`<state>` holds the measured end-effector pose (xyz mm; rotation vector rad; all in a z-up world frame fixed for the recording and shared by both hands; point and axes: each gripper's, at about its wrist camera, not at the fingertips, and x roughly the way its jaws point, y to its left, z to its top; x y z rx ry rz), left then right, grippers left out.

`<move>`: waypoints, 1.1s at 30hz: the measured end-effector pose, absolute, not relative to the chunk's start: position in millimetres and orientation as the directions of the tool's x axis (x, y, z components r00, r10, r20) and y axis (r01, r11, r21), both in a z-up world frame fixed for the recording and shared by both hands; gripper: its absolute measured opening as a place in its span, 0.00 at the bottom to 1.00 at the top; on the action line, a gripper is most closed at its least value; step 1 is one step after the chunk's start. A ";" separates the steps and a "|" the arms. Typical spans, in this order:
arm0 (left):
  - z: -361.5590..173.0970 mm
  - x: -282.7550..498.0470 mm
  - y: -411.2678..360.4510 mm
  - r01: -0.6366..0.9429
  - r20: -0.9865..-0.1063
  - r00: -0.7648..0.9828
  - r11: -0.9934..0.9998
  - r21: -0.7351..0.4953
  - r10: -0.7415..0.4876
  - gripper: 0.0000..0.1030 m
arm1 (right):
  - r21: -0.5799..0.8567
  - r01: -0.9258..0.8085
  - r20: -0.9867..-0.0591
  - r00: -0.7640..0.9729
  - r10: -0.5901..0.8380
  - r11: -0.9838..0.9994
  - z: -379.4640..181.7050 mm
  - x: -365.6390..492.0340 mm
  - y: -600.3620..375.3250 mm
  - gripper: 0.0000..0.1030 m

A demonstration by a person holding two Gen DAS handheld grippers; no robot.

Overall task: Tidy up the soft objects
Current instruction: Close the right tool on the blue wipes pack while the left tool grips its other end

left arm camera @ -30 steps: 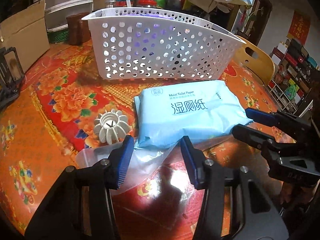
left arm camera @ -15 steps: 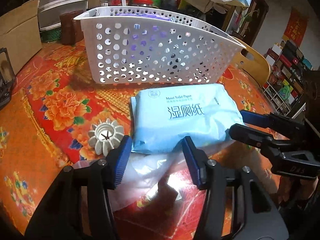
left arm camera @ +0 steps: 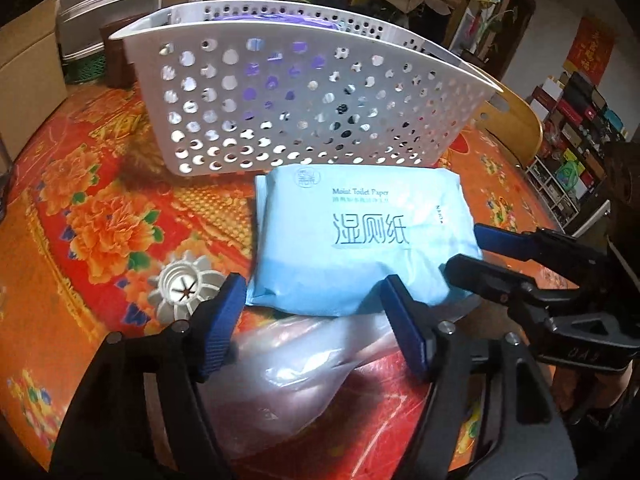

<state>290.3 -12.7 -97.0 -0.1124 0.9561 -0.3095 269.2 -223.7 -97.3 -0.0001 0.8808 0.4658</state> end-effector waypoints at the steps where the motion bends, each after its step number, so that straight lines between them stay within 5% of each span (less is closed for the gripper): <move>1: -97.0 291.2 -13.7 0.215 -0.785 0.536 0.949 -0.229 -0.311 0.67 | 0.185 -0.395 -0.747 0.539 0.390 0.900 -98.6 269.9 -223.1 0.52; 9: -95.8 300.6 -19.1 0.245 -0.785 0.524 0.941 -0.233 -0.330 0.77 | 0.202 -0.409 -0.746 0.525 0.410 0.890 -103.0 271.6 -224.6 0.49; 13: -96.9 306.1 -23.9 0.256 -0.789 0.515 0.938 -0.232 -0.336 0.74 | 0.205 -0.417 -0.743 0.523 0.418 0.886 -104.2 271.1 -225.5 0.48; 24: -93.1 284.1 -35.9 0.265 -0.779 0.559 0.952 -0.155 -0.283 0.27 | 0.171 -0.442 -0.727 0.546 0.415 0.881 -106.0 264.7 -221.4 0.26; 33: -90.8 260.5 -31.4 0.207 -0.768 0.586 0.964 -0.167 -0.259 0.20 | 0.116 -0.454 -0.713 0.581 0.392 0.883 -102.7 257.0 -213.5 0.18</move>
